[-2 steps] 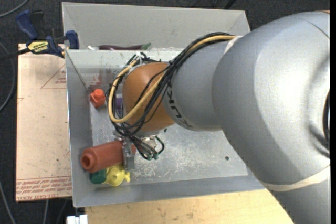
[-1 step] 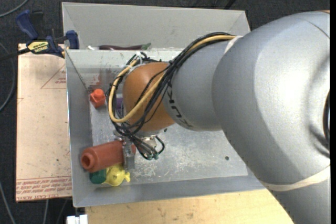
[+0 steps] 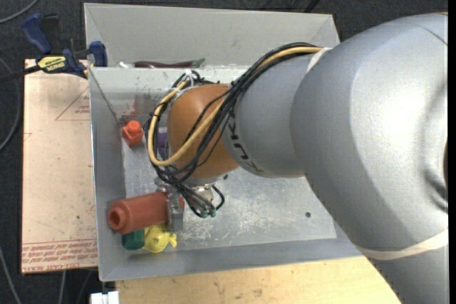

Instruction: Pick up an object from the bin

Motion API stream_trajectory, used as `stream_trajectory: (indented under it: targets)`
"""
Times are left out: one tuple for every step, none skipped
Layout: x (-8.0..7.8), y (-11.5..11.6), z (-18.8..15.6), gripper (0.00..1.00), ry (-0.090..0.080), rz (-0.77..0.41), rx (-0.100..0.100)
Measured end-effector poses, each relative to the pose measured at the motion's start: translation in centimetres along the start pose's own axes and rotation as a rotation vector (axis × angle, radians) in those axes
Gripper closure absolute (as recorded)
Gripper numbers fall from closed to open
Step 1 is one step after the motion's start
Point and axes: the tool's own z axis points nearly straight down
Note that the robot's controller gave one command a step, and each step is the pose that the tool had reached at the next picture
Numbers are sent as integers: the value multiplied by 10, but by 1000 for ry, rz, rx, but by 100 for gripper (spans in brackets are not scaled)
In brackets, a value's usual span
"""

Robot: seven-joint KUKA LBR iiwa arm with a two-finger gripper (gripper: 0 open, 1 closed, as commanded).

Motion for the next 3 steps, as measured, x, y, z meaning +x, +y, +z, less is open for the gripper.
stream_trajectory:
  targets:
    - [2,2,-19,100,7,-1,-4]
    - [1,3,-41,100,3,-3,-6]
    - [0,3,-59,100,0,-3,-7]
